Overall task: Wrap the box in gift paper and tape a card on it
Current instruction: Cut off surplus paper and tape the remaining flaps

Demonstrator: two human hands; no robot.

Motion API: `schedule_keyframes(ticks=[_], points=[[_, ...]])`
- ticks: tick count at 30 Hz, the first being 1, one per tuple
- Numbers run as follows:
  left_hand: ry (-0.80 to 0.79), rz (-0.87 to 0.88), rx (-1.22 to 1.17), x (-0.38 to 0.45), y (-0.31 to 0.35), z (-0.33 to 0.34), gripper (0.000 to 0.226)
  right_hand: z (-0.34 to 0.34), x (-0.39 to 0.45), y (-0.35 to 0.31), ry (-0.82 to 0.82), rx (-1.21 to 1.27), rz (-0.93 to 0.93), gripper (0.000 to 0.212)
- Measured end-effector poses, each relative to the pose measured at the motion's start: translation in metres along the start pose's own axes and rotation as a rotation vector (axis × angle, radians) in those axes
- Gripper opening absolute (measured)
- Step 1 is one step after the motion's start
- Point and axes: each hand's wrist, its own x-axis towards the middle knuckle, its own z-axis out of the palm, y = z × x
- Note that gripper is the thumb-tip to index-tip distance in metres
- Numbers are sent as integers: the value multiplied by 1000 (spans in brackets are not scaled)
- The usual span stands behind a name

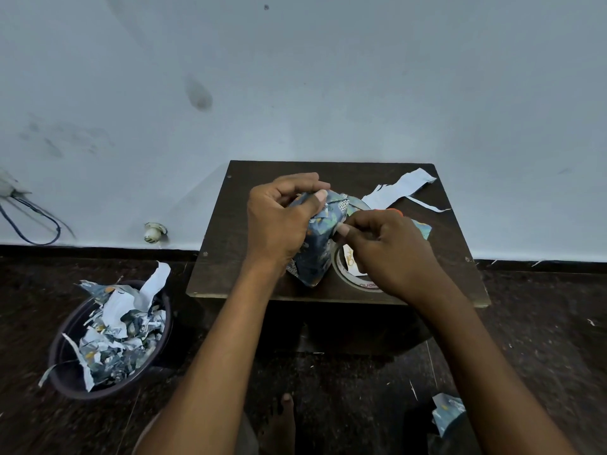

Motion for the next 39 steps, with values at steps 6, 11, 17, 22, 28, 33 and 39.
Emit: schedule_keyframes(ticks=[6, 11, 17, 22, 28, 33, 39], points=[[141, 198, 292, -4, -1, 5, 4, 13, 2, 3, -3, 5, -11, 40], [24, 238, 405, -13, 3, 0, 28, 7, 3, 6, -66, 112, -4, 36], [-168, 245, 412, -23, 3, -14, 52, -10, 5, 7, -182, 329, 84, 40], [-192, 241, 352, -24, 3, -18, 46, -33, 21, 32, -10, 435, 208, 30], [-238, 274, 392, -24, 4, -18, 56, -18, 70, 64, 230, -112, 101, 17], [-275, 275, 430, -21, 3, -23, 71, 1, 91, 76, 176, -281, 90, 16], [-264, 247, 332, -15, 4, -23, 69, 1, 91, 73, 165, -307, 95, 30]])
